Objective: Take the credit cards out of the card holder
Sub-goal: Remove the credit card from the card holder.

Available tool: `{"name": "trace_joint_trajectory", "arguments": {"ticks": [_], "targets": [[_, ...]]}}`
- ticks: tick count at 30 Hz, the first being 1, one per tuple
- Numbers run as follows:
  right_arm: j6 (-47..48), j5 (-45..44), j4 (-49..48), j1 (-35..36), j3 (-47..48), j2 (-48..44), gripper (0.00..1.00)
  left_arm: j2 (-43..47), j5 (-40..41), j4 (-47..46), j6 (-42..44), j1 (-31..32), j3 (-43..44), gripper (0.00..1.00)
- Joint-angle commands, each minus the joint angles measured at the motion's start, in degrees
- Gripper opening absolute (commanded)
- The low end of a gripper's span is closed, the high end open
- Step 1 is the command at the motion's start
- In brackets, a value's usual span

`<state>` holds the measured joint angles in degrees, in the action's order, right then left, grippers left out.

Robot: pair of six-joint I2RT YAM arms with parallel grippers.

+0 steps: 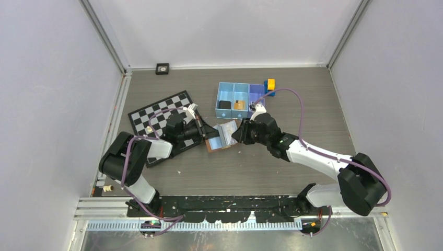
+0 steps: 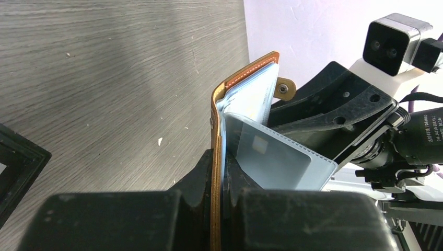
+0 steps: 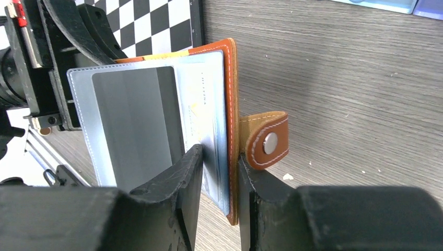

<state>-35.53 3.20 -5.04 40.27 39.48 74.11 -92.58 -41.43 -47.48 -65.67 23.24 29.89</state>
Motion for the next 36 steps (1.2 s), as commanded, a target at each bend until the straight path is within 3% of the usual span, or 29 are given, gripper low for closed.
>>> {"name": "trace_joint_trajectory", "arguments": {"ticks": [1, 6, 8, 10, 14, 21, 31, 36], "targets": [[2.7, -1.0, -0.7, 0.8, 2.2, -0.2, 0.36, -0.4, -4.6, -6.6, -1.6, 0.7, 2.4, 0.00], [0.3, 1.5, -2.2, 0.9, 2.2, 0.5, 0.39, -1.0, -5.7, -11.2, -4.0, 0.7, 2.0, 0.00], [-1.4, 2.0, -2.6, 0.8, 2.0, 0.1, 0.30, -1.8, -6.3, -15.3, -6.0, 0.7, 1.7, 0.00], [-2.8, 2.9, -3.8, 0.3, 1.3, -0.8, 0.14, -2.6, -6.7, -19.2, -7.8, 0.7, 1.5, 0.00], [-5.6, 3.2, -6.7, -1.4, -1.6, -3.9, 0.01, -2.7, -6.7, -20.1, -8.3, 0.5, 1.2, 0.02], [-9.1, 4.1, -9.6, -5.4, -5.1, -7.7, 0.01, -1.8, -6.2, -22.0, -8.9, -0.8, -0.4, 0.20], [-10.7, 9.3, -14.1, -7.4, -6.9, -8.2, 0.00, -0.6, -5.2, -25.0, -10.0, -2.2, -2.4, 0.62], [-10.2, 12.2, -16.2, -7.4, -7.0, -8.2, 0.01, -1.7, -4.4, -23.9, -9.3, -2.0, -2.4, 0.73]]}}
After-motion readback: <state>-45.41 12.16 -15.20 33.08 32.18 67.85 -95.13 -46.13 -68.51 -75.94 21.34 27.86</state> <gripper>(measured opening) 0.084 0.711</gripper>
